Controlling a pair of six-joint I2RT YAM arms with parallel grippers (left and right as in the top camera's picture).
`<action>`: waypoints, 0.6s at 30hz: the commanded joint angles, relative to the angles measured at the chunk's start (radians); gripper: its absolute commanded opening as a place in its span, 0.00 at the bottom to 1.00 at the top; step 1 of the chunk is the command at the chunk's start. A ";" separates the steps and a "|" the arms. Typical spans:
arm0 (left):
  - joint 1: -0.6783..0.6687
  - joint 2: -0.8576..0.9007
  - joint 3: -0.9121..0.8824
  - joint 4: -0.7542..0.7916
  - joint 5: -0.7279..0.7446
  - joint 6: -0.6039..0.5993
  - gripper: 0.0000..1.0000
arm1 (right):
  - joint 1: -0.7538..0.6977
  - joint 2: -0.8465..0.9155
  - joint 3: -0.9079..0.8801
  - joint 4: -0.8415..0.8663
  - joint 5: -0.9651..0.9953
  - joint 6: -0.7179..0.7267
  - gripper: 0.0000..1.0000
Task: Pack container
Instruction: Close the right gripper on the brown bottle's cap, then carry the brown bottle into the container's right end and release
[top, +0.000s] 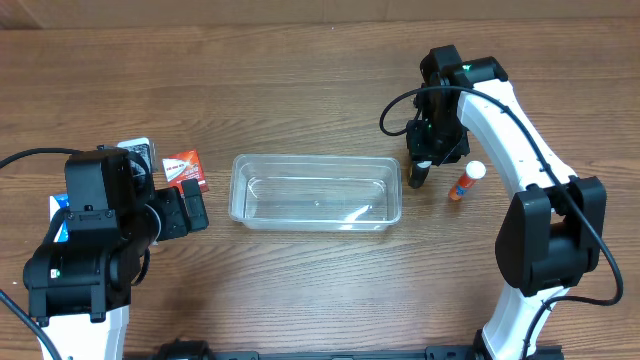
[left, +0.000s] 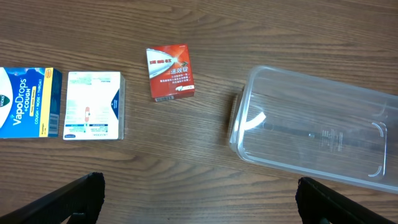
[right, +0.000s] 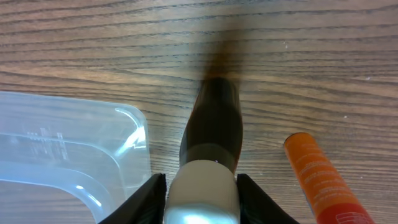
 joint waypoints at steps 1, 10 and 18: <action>0.005 -0.002 0.026 0.000 0.011 -0.014 1.00 | -0.002 0.005 -0.004 0.001 0.002 0.002 0.35; 0.005 -0.002 0.026 0.000 0.011 -0.014 1.00 | -0.002 0.005 -0.001 0.010 0.009 0.002 0.12; 0.005 -0.002 0.026 0.001 0.011 -0.013 1.00 | 0.000 -0.060 0.142 -0.086 0.055 0.012 0.04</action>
